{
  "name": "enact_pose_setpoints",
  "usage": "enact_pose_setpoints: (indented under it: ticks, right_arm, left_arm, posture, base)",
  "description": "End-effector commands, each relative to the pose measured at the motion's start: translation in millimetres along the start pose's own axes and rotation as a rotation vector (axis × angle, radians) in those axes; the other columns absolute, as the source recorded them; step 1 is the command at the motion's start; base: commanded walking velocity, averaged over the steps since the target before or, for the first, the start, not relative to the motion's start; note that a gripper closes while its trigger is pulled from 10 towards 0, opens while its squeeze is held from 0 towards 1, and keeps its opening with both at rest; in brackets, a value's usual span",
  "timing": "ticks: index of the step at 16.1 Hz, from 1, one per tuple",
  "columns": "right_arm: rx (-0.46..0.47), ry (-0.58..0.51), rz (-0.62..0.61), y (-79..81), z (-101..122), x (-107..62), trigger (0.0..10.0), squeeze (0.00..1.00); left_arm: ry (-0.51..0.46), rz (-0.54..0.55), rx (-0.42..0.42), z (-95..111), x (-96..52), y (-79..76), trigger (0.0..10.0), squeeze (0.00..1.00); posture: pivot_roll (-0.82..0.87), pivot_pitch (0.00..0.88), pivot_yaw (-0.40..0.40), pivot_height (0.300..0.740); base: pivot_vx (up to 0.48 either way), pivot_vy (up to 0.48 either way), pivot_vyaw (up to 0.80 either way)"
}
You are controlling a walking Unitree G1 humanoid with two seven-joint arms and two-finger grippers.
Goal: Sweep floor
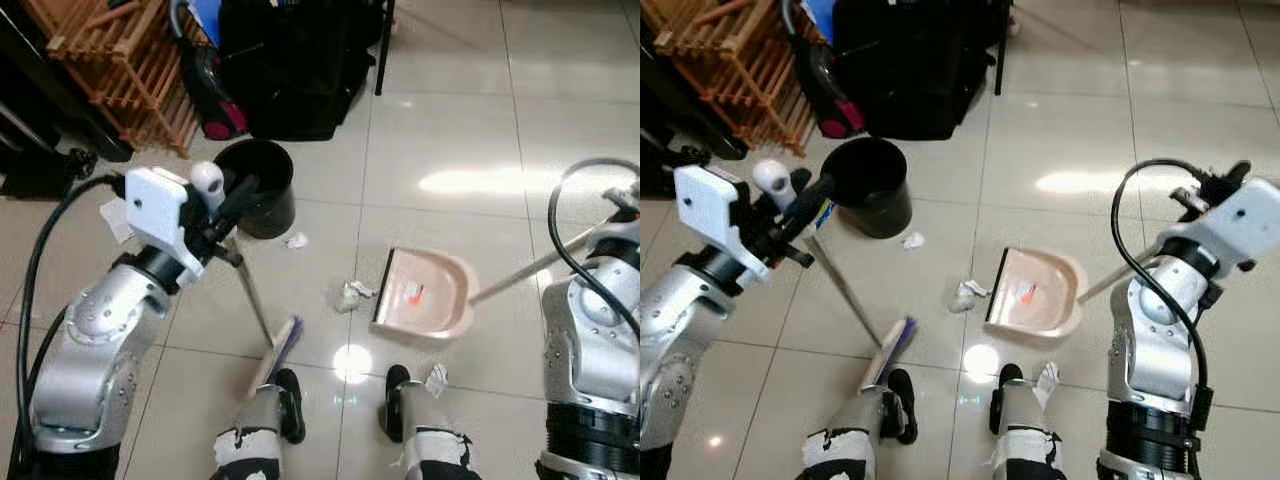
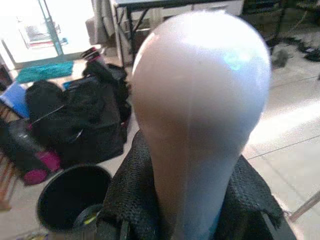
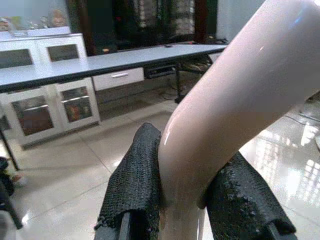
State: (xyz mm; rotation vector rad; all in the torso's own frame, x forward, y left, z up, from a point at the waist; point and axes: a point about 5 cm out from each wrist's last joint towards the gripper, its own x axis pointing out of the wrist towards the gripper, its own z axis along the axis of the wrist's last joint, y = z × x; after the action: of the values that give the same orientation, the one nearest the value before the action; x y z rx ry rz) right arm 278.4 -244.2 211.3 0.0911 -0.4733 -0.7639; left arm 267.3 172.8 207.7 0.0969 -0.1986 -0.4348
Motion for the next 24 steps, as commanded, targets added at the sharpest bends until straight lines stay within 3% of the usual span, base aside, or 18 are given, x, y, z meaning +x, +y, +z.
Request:
enact_pose_setpoints:
  ticks: [1,4,7,10,16,18,21,24]
  right_arm:
    - [-0.023,0.002,0.017,-1.4,-0.3,-5.2,10.0,0.00]
    - [-0.056,-0.021,0.087,10.3,-4.3,-12.4,10.0,0.00]
    - [-0.119,-0.097,0.183,34.5,-14.8,-14.3,10.0,0.00]
    - [-0.178,-0.164,0.176,47.5,-20.4,-5.3,10.0,0.00]
    - [-0.237,-0.225,0.148,65.1,-35.3,-2.0,10.0,0.00]
    - [-0.246,-0.229,0.154,69.5,-38.6,-6.5,10.0,0.00]
    - [-0.252,-0.207,0.150,73.3,-51.3,-16.0,10.0,0.00]
    - [-0.242,-0.171,0.118,75.8,-56.2,-21.0,10.0,0.00]
  left_arm:
    - [-0.018,0.029,0.031,4.2,0.7,2.0,10.0,0.00]
    - [-0.038,0.037,0.026,4.3,9.4,3.4,10.0,0.00]
    - [-0.097,0.024,0.052,-1.4,40.5,0.5,10.0,0.00]
    - [-0.129,-0.024,0.063,-5.5,65.6,-10.3,10.0,0.00]
    - [-0.252,-0.076,0.147,2.8,86.5,-17.1,10.0,0.00]
    - [-0.322,-0.065,0.194,20.0,92.7,-12.3,10.0,0.00]
    - [-0.401,-0.087,0.155,42.6,106.3,-11.6,10.0,0.00]
    - [-0.365,-0.120,0.193,26.8,111.6,-10.6,10.0,0.00]
  posture:
    - [0.00,0.252,0.067,0.740]
    - [0.01,0.256,0.068,0.740]
    - [0.03,0.282,0.074,0.740]
    - [0.04,0.316,0.090,0.740]
    - [0.09,0.397,0.115,0.740]
    - [0.11,0.421,0.133,0.740]
    - [0.13,0.440,0.156,0.740]
    - [0.12,0.452,0.162,0.740]
  base:
    - [0.000,0.000,0.00]
    - [0.000,0.000,0.00]
    - [0.000,0.000,0.00]
    - [0.000,0.000,0.00]
    - [0.000,0.000,0.00]
    - [0.000,0.000,0.00]
    - [0.000,0.000,0.00]
    - [0.000,0.000,0.00]
